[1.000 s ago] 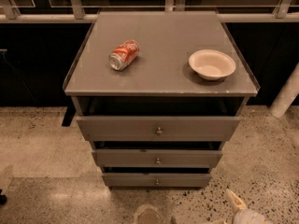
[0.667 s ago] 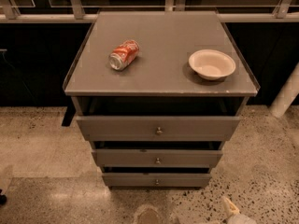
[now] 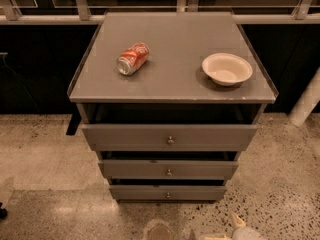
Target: Open bottom drawer
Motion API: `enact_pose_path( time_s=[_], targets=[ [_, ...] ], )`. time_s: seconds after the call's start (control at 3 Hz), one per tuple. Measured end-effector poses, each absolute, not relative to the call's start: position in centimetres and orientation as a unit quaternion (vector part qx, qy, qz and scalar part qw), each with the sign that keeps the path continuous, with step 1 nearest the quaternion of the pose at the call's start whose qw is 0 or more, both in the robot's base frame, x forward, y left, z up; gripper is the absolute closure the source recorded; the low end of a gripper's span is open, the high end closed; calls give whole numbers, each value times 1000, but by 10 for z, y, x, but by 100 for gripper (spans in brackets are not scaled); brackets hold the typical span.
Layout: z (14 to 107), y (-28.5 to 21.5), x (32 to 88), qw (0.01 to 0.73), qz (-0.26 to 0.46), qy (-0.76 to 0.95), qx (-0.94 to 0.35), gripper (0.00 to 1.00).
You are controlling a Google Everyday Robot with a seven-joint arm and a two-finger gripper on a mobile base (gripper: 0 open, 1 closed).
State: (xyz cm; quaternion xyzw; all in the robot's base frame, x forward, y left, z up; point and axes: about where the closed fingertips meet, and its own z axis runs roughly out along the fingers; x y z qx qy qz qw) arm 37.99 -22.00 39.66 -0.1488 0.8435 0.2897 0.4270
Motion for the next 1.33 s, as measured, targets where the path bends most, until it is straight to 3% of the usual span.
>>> enact_pose_path(
  time_s=[0.67, 1.33],
  targets=[
    [397, -220, 380, 427, 290, 843, -149, 42],
    [341, -211, 441, 482, 282, 818, -134, 89]
  ],
)
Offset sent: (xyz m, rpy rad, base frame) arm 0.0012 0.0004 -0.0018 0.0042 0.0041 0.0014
